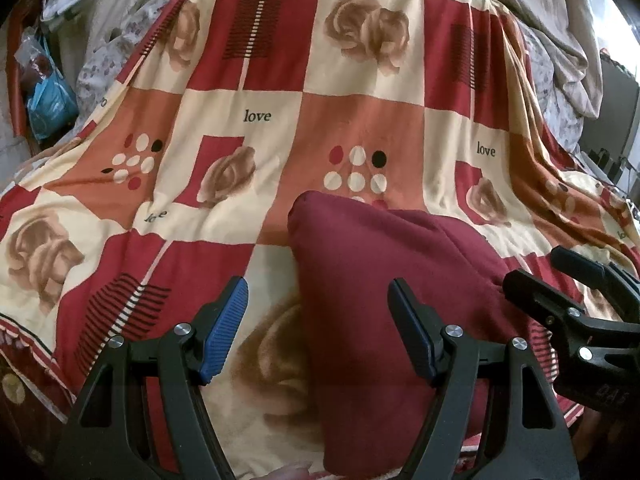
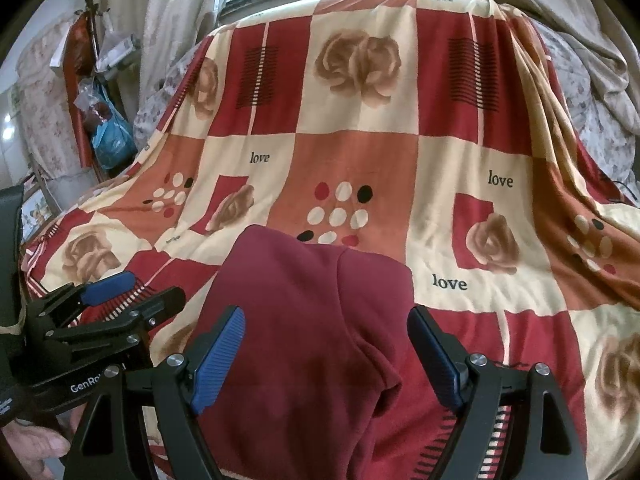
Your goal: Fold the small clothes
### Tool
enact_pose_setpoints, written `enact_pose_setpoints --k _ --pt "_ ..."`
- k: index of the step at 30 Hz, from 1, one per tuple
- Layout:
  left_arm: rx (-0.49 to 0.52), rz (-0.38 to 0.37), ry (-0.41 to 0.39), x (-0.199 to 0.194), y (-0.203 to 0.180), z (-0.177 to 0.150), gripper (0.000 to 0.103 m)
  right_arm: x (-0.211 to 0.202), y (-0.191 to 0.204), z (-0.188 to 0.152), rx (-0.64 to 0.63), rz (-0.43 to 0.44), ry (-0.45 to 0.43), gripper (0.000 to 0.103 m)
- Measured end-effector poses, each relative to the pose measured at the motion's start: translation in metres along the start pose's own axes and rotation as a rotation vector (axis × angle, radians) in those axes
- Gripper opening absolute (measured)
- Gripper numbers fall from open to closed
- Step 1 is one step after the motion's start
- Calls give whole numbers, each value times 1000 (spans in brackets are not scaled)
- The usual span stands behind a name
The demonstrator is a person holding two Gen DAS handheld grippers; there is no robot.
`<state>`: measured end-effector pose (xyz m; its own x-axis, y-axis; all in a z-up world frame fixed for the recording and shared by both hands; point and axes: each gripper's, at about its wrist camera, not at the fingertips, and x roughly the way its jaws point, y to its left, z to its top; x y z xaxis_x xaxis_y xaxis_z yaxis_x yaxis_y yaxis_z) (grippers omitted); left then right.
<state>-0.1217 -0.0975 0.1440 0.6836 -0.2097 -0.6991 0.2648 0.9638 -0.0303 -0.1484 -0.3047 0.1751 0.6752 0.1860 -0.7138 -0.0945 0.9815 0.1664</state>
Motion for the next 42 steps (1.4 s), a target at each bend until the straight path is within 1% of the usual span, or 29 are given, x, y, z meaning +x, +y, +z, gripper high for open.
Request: enact_pose_setpoints --k 24,42 --pt "3 8 31 13 1 0 73 17 3 0 -2 -12 35 82" --pt "0 11 45 19 3 -2 73 21 3 -1 7 -13 45 82"
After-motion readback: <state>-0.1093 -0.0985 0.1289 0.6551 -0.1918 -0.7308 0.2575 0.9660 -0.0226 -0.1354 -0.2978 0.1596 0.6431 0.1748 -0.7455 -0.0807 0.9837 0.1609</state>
